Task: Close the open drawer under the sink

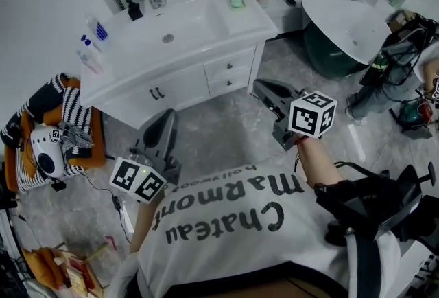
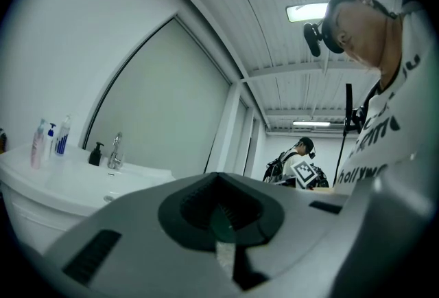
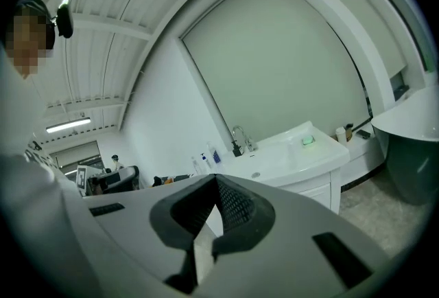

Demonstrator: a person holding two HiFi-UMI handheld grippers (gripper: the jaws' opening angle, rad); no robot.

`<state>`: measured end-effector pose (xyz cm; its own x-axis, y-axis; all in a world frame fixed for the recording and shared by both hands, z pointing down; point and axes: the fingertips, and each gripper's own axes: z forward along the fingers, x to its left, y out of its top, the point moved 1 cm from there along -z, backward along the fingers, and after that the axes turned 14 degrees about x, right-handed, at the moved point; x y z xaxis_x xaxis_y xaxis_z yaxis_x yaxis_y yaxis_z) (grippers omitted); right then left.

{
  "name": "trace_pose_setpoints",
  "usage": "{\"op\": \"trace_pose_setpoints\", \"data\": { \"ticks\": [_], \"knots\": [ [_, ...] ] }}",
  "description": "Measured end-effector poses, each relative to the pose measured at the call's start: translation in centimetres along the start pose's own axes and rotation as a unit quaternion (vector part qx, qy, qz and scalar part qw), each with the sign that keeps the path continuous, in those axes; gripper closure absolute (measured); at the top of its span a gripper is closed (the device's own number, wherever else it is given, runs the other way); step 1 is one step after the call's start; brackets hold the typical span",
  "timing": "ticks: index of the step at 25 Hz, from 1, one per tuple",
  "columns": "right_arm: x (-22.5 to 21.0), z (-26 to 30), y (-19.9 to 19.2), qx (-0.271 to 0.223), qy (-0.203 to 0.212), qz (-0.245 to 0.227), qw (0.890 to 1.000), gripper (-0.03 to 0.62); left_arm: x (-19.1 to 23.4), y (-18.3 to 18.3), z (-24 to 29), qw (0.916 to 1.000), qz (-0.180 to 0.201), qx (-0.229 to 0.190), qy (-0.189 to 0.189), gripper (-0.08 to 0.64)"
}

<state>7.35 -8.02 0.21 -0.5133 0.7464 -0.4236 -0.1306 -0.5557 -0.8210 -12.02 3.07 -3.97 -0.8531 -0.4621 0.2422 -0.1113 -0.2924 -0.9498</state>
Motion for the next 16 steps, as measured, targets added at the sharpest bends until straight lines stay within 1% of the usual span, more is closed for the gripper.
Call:
{"op": "trace_pose_setpoints", "data": {
  "ticks": [2, 7, 16],
  "knots": [
    [0.3, 0.0, -0.2, 0.009, -0.004, -0.014, 1.000, 0.581, -0.2, 0.0, -0.1, 1.0000, 0.000, -0.003, 0.001, 0.552],
    [0.9, 0.4, -0.4, 0.018, 0.001, -0.027, 0.999, 0.581, 0.0, -0.2, -0.6, 0.9999, -0.003, -0.009, 0.007, 0.552],
    [0.2, 1.4, 0.4, 0.022, 0.010, -0.033, 0.999, 0.581, 0.6, 0.0, 0.3, 0.9999, -0.003, -0.009, 0.011, 0.552]
  ]
}}
